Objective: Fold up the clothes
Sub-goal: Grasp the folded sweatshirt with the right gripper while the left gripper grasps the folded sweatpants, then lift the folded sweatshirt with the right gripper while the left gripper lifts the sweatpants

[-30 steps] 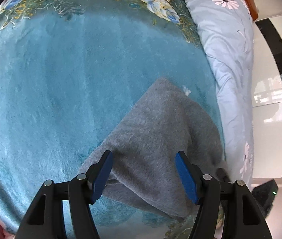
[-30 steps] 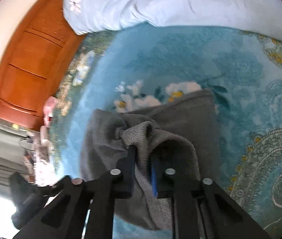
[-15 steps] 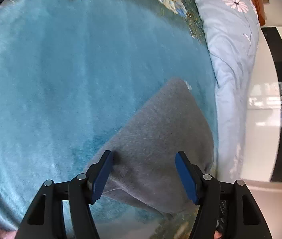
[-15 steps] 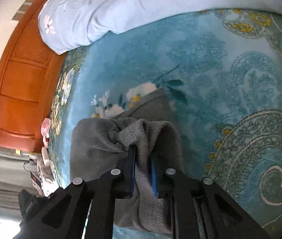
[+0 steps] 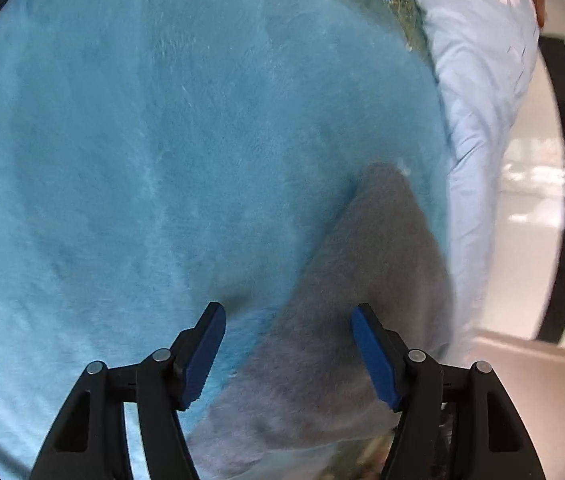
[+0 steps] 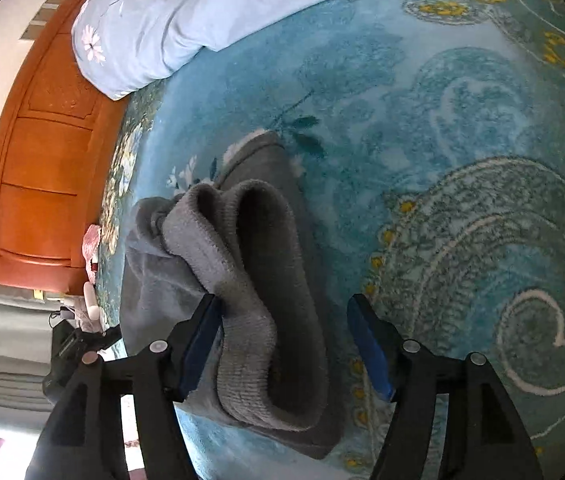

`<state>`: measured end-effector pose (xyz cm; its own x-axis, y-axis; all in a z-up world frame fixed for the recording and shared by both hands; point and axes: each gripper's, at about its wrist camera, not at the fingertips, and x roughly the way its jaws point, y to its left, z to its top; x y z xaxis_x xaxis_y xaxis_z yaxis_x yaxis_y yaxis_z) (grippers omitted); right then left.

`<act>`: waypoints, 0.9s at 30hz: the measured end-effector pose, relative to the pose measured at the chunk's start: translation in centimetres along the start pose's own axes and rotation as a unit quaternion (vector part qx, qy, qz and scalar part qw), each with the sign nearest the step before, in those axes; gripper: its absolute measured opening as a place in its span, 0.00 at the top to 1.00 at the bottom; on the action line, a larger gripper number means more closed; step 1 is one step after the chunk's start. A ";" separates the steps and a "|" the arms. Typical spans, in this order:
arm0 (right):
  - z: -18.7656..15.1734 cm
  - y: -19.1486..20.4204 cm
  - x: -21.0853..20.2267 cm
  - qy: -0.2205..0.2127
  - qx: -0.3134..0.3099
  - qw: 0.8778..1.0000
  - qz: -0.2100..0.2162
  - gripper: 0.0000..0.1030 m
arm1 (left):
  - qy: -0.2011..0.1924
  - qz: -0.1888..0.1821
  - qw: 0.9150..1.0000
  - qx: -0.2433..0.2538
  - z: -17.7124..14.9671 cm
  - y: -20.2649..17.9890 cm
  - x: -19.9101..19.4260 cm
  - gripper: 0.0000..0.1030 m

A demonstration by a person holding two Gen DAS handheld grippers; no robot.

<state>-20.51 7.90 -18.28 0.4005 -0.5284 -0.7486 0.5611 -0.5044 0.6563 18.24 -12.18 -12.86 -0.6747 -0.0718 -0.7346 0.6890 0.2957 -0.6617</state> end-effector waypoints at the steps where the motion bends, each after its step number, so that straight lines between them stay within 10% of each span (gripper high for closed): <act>1: 0.0 0.2 0.1 0.002 0.001 1.000 0.005 0.35 | 0.002 -0.028 1.000 -0.012 -0.1 0.4 0.1 0.29; 8: -0.5 0.7 0.4 -0.008 0.028 1.000 -0.003 0.58 | 0.030 -0.051 0.998 -0.022 -1.2 0.6 1.2 0.27; 13: -0.5 2.0 -1.6 -0.018 0.018 1.000 0.010 0.79 | 0.024 -0.003 0.999 0.028 -2.0 -1.6 0.7 0.70; 23: -1.9 2.1 -10.8 -0.107 -0.006 0.993 0.039 0.81 | 0.048 -0.059 0.980 0.186 -6.4 -10.3 -0.3 0.75; 27: -3.2 -1.6 -12.9 -0.125 0.030 0.991 0.021 0.81 | 0.087 0.004 0.985 0.151 -7.0 -10.0 4.3 0.75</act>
<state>-24.19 17.70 -9.98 0.2261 -0.6991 -0.6784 0.5013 -0.5136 0.6963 6.55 -8.78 -8.34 -0.6864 0.1010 -0.7202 0.7237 -0.0029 -0.6902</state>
